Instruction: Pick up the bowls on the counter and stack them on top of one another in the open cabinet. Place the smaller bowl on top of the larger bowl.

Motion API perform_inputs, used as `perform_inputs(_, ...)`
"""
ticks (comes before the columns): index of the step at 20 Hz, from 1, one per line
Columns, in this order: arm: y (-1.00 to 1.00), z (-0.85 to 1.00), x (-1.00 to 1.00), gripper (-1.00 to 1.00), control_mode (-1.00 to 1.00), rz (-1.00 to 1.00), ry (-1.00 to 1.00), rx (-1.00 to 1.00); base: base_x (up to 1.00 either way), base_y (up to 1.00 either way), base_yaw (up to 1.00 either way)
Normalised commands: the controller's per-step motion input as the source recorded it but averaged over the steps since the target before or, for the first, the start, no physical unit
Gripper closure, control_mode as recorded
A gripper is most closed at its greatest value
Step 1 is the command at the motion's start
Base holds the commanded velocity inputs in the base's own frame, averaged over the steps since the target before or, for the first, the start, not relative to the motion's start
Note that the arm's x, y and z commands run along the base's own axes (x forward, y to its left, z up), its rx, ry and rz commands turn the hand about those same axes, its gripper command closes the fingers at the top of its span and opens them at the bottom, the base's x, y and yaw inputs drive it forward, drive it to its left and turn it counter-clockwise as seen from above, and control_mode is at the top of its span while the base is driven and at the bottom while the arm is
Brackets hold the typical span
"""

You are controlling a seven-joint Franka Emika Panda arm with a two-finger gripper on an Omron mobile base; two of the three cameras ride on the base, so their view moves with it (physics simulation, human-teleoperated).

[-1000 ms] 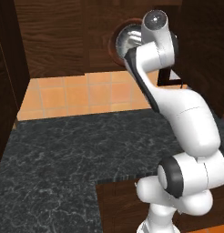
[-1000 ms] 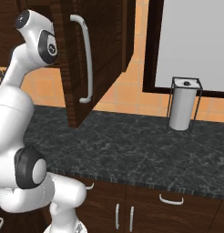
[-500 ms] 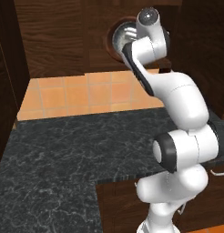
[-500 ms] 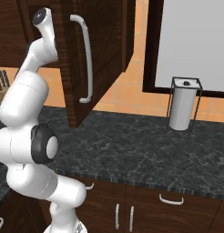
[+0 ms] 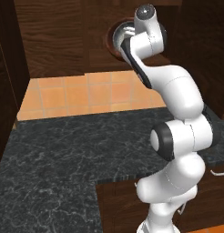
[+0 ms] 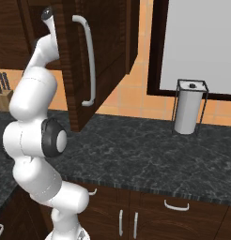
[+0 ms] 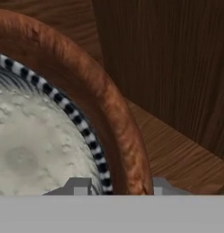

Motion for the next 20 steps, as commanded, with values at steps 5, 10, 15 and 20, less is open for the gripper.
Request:
perform_inputs(5,0.0,-0.12,0.04,-1.0,-1.0,-0.02,0.0,0.0,0.0,0.0,0.0)
perform_inputs(10,0.0,0.0,0.0,-1.0,-1.0,-0.01,0.0,0.0,0.0,0.0,0.0)
perform_inputs(15,0.0,0.0,0.01,-1.0,-1.0,0.0,0.0,0.0,0.0,0.0,0.0)
perform_inputs(20,0.0,0.18,-0.53,-1.0,-1.0,0.01,-0.03,0.0,0.0,0.0,0.0)
